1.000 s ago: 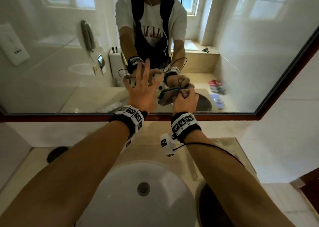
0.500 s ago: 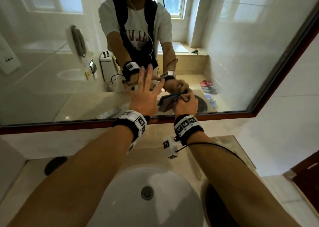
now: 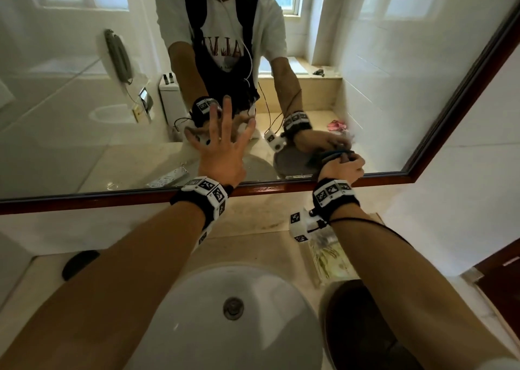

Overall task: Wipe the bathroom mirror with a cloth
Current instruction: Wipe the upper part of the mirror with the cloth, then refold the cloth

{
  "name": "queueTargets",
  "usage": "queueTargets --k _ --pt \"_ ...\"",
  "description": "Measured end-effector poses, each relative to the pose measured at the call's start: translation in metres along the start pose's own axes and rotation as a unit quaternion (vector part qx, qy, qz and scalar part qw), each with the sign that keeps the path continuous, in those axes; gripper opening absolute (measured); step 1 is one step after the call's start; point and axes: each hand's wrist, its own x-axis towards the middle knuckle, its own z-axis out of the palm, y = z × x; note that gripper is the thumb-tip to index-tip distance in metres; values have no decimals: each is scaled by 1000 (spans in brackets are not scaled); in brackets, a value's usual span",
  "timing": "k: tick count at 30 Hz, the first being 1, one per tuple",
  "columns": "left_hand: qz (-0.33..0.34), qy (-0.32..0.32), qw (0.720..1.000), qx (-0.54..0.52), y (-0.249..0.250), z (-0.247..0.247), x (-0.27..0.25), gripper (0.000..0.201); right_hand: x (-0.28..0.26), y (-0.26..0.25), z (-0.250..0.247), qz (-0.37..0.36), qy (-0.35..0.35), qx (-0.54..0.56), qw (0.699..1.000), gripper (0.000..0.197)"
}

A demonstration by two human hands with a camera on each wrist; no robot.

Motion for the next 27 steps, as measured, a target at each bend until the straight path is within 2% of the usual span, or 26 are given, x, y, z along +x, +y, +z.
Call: queueTargets --k 2,5,7,9,10,13,16,19,23,25,27 --pt "1 1 1000 -1 -1 1 1 104 -29 2 19 11 2 -2 1000 46" --pt "7 8 1000 -6 -2 6 2 106 -72 8 44 41 -67 -77 994 61" --pt "6 21 1000 -6 -3 9 3 106 -94 17 55 9 -122 -114 986 66" --pt "4 23 1000 2 -4 12 4 108 -116 25 61 -62 -182 -121 974 69" --pt "5 21 1000 3 -4 14 5 109 -124 25 63 -73 -188 -137 970 68" --pt "11 18 1000 6 -3 14 5 109 -132 17 65 -6 -161 -160 974 65" --pt "15 32 999 2 -5 14 3 106 -122 11 61 14 -173 -155 973 69" --pt "13 50 999 2 -4 15 1 107 -106 10 46 30 -179 -85 980 72" --pt "4 59 998 1 -3 10 -1 113 -88 16 16 64 -172 115 976 78" --pt "-6 52 999 8 1 6 -4 113 -85 18 1 87 -168 136 972 71" --pt "-20 45 999 1 8 -2 -9 108 -83 20 -12 94 -170 145 970 56"
